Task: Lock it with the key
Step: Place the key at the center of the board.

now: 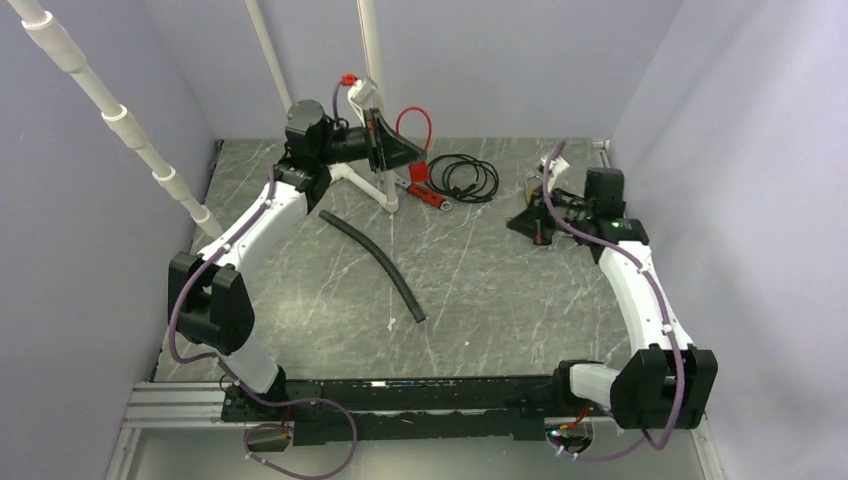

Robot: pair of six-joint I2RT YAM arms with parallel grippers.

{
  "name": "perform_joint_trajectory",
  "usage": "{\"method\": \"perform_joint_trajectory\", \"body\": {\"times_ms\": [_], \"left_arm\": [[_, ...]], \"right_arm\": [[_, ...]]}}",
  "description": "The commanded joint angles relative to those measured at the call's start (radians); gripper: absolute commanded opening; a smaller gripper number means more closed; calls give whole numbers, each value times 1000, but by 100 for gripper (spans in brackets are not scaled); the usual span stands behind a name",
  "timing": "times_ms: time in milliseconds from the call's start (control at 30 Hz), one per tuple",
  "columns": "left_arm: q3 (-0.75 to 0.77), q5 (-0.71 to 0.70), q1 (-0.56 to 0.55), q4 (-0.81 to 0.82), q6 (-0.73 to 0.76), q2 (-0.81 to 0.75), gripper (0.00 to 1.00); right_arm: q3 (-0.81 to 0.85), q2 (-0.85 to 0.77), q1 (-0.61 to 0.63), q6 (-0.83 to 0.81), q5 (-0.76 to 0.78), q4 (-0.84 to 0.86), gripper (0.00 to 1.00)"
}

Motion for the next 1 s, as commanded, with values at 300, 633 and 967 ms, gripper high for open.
{"method": "perform_joint_trajectory", "body": {"times_ms": [300, 633, 967], "left_arm": [[-87, -65, -124, -332, 354, -80, 0], [-140, -69, -143, -335, 339, -61, 0], [-209, -68, -154, -279, 277, -55, 0]], "right_arm": [[11, 80, -483, -584, 216, -557, 0], [-96, 227, -559, -564, 394, -381, 0], [-127, 327, -565, -549, 528, -292, 16]]}}
